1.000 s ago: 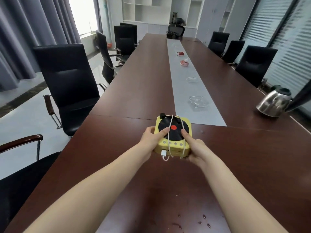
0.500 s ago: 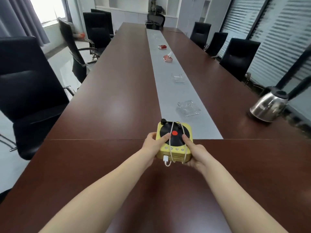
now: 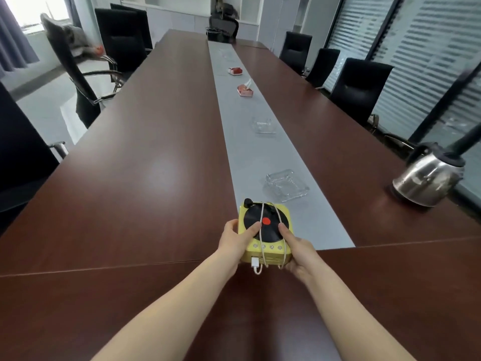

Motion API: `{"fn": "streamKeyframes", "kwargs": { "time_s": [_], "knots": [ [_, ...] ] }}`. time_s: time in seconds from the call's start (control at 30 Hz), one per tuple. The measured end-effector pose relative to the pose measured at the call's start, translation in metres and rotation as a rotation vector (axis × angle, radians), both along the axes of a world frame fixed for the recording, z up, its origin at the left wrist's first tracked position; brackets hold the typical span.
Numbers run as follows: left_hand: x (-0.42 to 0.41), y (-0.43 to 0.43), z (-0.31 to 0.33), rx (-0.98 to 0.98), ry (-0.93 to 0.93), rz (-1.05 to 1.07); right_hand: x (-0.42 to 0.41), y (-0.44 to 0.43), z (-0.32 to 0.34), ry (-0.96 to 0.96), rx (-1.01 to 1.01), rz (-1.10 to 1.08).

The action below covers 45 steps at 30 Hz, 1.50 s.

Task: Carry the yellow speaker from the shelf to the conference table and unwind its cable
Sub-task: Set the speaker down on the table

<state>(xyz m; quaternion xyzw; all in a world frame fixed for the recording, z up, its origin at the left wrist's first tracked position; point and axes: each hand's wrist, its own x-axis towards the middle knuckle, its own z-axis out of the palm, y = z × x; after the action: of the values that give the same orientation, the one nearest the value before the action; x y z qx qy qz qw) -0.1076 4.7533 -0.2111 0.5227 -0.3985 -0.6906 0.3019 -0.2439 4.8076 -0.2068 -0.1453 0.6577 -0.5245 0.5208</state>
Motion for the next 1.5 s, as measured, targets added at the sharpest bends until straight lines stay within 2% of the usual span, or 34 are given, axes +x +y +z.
{"fn": "streamKeyframes", "kwargs": {
  "time_s": [0.23,0.57,0.73,0.87,0.93,1.2,1.37,1.5],
  "knots": [
    [-0.037,-0.039,-0.039,-0.033,-0.006,0.016,-0.026,-0.051,-0.034,0.096,0.0,-0.05],
    [-0.069,-0.058,-0.067,-0.203,-0.214,-0.015,-0.047,-0.076,-0.069,0.277,0.048,0.063],
    [-0.072,-0.055,-0.073,-0.231,-0.24,-0.023,-0.049,-0.072,-0.083,0.447,0.107,0.09],
    [-0.073,-0.053,-0.079,-0.298,-0.275,-0.017,-0.054,-0.072,-0.084,0.753,0.322,0.216],
    [-0.073,-0.051,-0.082,-0.331,-0.282,-0.013,-0.055,-0.07,-0.082,0.798,0.346,0.219],
    [-0.072,-0.051,-0.072,-0.335,-0.35,-0.066,-0.058,-0.07,-0.078,0.692,0.346,0.234],
    [-0.069,-0.048,-0.057,-0.234,-0.364,-0.096,-0.067,-0.066,-0.061,0.131,0.186,0.085],
    [-0.072,-0.037,-0.046,-0.238,-0.378,-0.049,-0.066,-0.057,-0.057,-0.007,0.124,-0.068]
  ]
}}
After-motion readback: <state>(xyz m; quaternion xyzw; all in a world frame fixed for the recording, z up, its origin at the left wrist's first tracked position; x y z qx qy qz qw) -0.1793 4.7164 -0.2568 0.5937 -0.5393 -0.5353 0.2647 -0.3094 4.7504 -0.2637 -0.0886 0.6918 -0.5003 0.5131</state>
